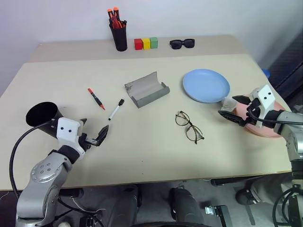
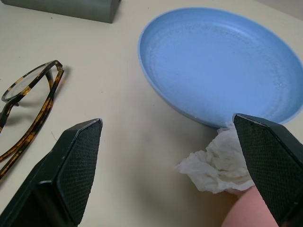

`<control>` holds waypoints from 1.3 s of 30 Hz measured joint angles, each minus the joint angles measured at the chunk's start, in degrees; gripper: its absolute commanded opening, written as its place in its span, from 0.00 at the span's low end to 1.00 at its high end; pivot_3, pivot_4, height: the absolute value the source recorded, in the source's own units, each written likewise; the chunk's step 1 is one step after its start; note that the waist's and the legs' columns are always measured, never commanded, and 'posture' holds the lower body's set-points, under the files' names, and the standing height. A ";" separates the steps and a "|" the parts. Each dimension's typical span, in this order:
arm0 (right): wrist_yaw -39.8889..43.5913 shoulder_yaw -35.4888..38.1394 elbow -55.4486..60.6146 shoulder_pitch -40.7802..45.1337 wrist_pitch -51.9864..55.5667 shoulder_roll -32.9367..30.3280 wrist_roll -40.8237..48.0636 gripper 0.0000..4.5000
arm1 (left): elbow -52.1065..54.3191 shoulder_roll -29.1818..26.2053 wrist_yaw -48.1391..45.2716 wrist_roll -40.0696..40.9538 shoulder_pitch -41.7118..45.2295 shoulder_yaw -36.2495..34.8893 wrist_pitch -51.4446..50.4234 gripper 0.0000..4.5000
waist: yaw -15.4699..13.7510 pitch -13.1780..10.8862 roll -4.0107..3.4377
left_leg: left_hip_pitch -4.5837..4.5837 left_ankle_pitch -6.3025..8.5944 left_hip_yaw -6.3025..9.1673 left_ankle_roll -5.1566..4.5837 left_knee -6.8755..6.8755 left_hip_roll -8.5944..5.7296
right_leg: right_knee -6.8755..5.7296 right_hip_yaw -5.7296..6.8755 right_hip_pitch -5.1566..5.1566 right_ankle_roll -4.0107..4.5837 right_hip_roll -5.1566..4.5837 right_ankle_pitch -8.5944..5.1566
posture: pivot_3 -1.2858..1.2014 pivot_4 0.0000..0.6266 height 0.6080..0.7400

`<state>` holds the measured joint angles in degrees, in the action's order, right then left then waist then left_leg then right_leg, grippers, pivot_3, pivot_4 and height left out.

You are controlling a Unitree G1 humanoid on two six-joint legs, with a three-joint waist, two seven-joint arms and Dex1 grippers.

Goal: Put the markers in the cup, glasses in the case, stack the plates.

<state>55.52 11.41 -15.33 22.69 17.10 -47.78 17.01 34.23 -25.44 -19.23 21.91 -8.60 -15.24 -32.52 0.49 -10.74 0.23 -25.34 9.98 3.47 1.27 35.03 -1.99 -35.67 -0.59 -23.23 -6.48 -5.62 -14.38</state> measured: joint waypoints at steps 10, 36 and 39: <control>0.06 -2.32 -1.56 3.05 -0.59 0.80 -1.01 1.00 | 0.89 0.00 2.09 0.01 1.77 0.49 -2.03 0.99 | 0.03 0.00 0.00 | 0.01 0.00 0.00 0.00 0.03 -0.04 | -0.04 0.00 0.00 0.00 0.01 0.00 | 0.52 0.24 1.00; -11.63 -17.28 39.47 -7.16 13.50 15.77 3.52 1.00 | -23.60 3.24 12.31 -5.20 46.15 16.55 -42.74 0.99 | -0.91 -0.12 0.26 | 0.06 -0.04 0.18 0.03 0.19 -0.18 | -0.49 0.07 -0.02 -0.36 0.19 0.07 | 0.52 0.24 1.00; -13.87 -20.11 39.41 -7.27 13.42 17.38 1.35 1.00 | -27.47 4.21 13.61 -6.67 49.83 16.69 -46.57 0.99 | -0.95 -0.12 0.26 | 0.05 -0.04 0.16 0.04 0.18 -0.21 | -0.46 0.04 -0.04 -0.43 0.16 0.10 | 0.52 0.24 1.00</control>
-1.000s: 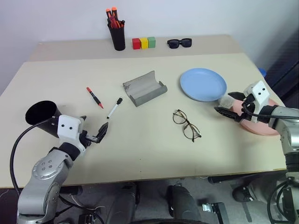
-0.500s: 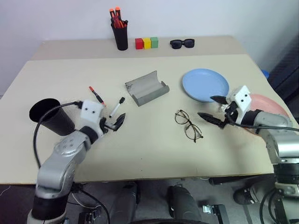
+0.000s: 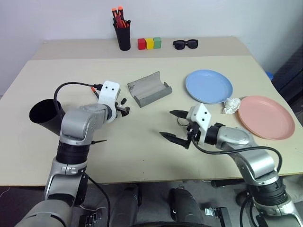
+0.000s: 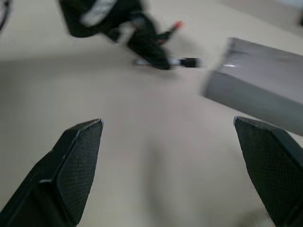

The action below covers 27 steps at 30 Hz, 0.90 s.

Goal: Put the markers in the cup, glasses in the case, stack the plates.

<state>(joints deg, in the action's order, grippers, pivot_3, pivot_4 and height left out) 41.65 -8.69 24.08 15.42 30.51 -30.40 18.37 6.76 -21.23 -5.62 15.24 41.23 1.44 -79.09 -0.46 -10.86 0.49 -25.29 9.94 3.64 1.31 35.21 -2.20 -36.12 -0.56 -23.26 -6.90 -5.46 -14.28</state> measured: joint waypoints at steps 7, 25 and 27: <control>-3.03 -2.13 -0.03 -0.39 -0.11 2.33 -2.06 1.00 | -7.23 1.86 -0.65 -0.68 2.66 -2.71 -4.26 0.87 | 0.05 0.02 0.00 | 0.04 -0.05 0.04 0.10 -0.05 0.02 | -0.07 0.01 -0.02 0.00 0.02 0.01 | 0.52 0.24 1.00; -2.71 -4.57 -2.62 2.41 -1.04 4.79 -2.51 1.00 | 1.84 8.55 1.74 -4.87 -4.79 -9.03 30.94 0.01 | -0.08 0.01 0.04 | 0.01 -0.11 -0.05 0.22 -0.19 0.08 | -0.04 -0.06 -0.17 0.09 -0.03 0.07 | 0.52 0.24 1.00; -2.40 -4.58 -3.41 3.15 -1.22 5.35 -2.44 1.00 | 5.15 10.09 2.41 -4.88 -6.45 -11.95 42.38 0.01 | -0.17 0.01 0.04 | 0.01 -0.11 -0.05 0.22 -0.19 0.09 | -0.02 -0.07 -0.17 0.10 -0.04 0.06 | 0.52 0.24 1.00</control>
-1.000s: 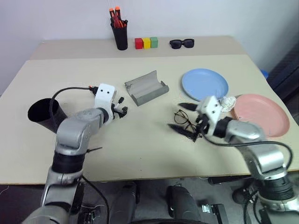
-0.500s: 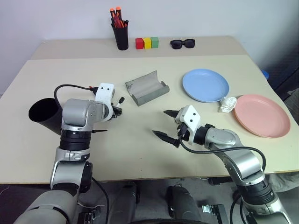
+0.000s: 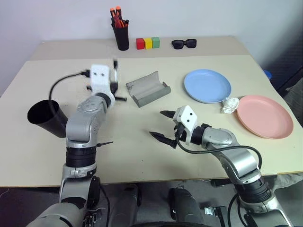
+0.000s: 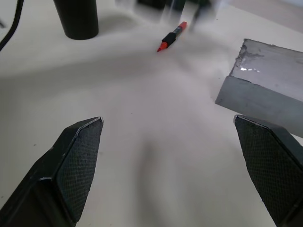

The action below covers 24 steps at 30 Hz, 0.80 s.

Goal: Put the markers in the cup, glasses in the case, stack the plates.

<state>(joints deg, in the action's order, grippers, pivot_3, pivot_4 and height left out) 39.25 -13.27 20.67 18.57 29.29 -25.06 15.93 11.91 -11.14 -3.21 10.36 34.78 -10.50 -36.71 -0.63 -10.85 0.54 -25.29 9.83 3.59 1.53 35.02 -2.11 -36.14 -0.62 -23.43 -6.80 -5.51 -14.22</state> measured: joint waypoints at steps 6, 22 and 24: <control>1.41 3.11 -1.05 1.97 -0.06 5.67 6.54 1.00 | 7.42 -1.69 11.24 -12.16 -12.06 -3.89 19.19 0.01 | 0.23 0.03 0.01 | 0.03 0.02 -0.10 -0.06 0.01 -0.02 | -0.02 -0.13 0.01 -0.02 0.01 0.01 | 0.52 0.24 1.00; 6.14 4.41 -0.80 8.97 1.56 10.54 18.62 1.00 | 16.33 6.84 22.85 -18.63 -29.44 -9.60 24.68 0.01 | -0.07 0.19 0.29 | 0.02 0.03 0.01 -0.07 0.10 -0.02 | 0.01 0.00 0.09 0.01 0.06 0.00 | 0.52 0.24 1.00; 6.18 4.02 -0.98 8.97 1.57 10.53 18.59 1.00 | 15.87 7.02 23.31 -18.63 -29.75 -9.63 24.79 0.01 | -0.11 0.19 0.29 | 0.02 0.03 0.03 -0.07 0.11 -0.03 | 0.00 0.01 0.09 0.02 0.06 -0.01 | 0.52 0.24 1.00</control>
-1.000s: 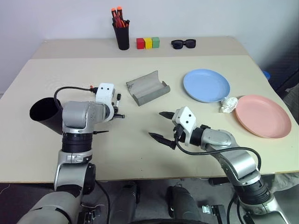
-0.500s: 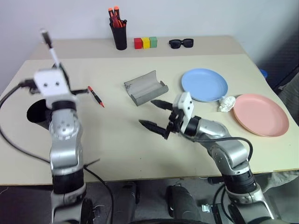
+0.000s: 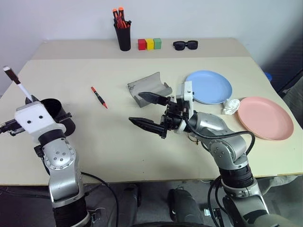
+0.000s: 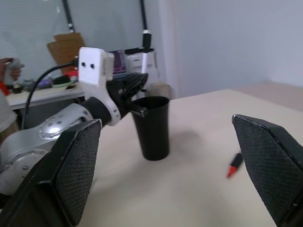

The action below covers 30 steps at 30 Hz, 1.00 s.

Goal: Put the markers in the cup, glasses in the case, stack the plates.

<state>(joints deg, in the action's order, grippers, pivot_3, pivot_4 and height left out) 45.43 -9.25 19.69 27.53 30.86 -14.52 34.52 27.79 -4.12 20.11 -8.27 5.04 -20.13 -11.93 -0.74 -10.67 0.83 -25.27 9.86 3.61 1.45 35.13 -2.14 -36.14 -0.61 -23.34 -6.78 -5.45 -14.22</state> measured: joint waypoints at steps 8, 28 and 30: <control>-0.13 -0.77 -0.29 -0.01 -0.05 0.01 -0.48 1.00 | -0.63 0.73 0.55 0.01 0.00 -0.55 0.30 0.48 | 0.10 0.00 0.00 | 0.00 0.00 -0.01 0.00 -0.02 0.01 | 0.00 0.00 -0.02 0.06 0.01 -0.03 | 0.52 0.24 1.00; -2.48 0.15 -0.98 -0.30 -0.48 0.68 -0.53 1.00 | -1.74 0.19 -9.44 7.80 23.71 8.02 -15.95 0.99 | 0.13 0.01 0.07 | -0.02 0.00 0.05 -0.01 0.02 -0.04 | 0.01 0.08 0.05 -0.08 0.03 0.03 | 0.52 0.24 1.00; -3.14 1.08 -1.51 -0.27 -0.70 0.93 -0.54 1.00 | -4.96 1.65 -7.83 8.16 27.84 7.87 -26.75 0.99 | 0.65 0.01 0.07 | 0.01 -0.01 0.07 -0.01 0.00 0.01 | -0.05 0.09 0.04 -0.12 0.12 0.04 | 0.52 0.24 1.00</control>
<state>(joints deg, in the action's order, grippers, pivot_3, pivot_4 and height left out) 42.29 -8.17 18.18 27.26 30.16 -13.59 33.98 22.82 -2.47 12.28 -0.11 32.87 -12.26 -38.68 -0.09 -10.65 0.90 -25.26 9.86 3.68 1.44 35.13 -2.13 -36.19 -0.53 -23.30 -6.91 -5.33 -14.18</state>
